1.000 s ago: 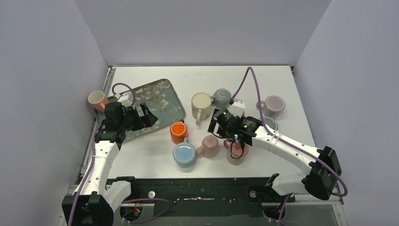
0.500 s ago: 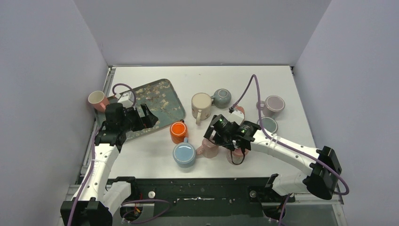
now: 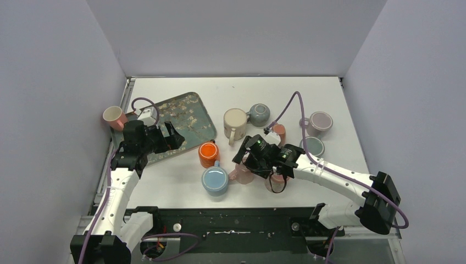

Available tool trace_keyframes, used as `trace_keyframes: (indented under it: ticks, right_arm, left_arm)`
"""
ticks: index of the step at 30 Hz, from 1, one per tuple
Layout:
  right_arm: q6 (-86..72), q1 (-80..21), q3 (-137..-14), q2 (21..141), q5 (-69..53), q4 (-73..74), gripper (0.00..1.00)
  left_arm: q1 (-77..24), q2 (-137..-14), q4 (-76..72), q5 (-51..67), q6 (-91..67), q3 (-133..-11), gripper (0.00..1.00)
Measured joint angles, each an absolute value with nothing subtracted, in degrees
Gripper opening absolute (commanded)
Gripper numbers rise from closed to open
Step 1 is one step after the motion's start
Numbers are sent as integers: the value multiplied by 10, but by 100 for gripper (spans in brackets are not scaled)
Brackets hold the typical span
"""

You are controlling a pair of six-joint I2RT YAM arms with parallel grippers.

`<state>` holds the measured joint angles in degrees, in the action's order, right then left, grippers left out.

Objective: Turn the mug right side up
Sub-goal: Turn over the cup at the center of the board.

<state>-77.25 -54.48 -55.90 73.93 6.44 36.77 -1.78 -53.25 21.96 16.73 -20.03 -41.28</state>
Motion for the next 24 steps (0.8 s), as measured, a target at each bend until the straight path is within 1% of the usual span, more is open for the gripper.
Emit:
trace_keyframes:
  ticks: [6, 10, 14, 17, 24]
  right_arm:
    - [-772, -545, -558, 750, 56, 338, 85]
    - [-772, -544, -558, 756, 66, 337, 82]
    - [-768, -538, -557, 757, 80, 335, 75]
    - [-754, -532, -557, 765, 93, 332, 71]
    - [-709, -527, -560, 804, 116, 330, 61]
  left_arm:
    - [-20, -533, 220, 166, -198, -413, 97]
    - [-23, -533, 220, 164, -196, -413, 97]
    - [-23, -533, 221, 162, -193, -413, 97]
    - [-23, -534, 221, 159, -192, -413, 97]
    - [-23, -535, 223, 154, -192, -413, 97]
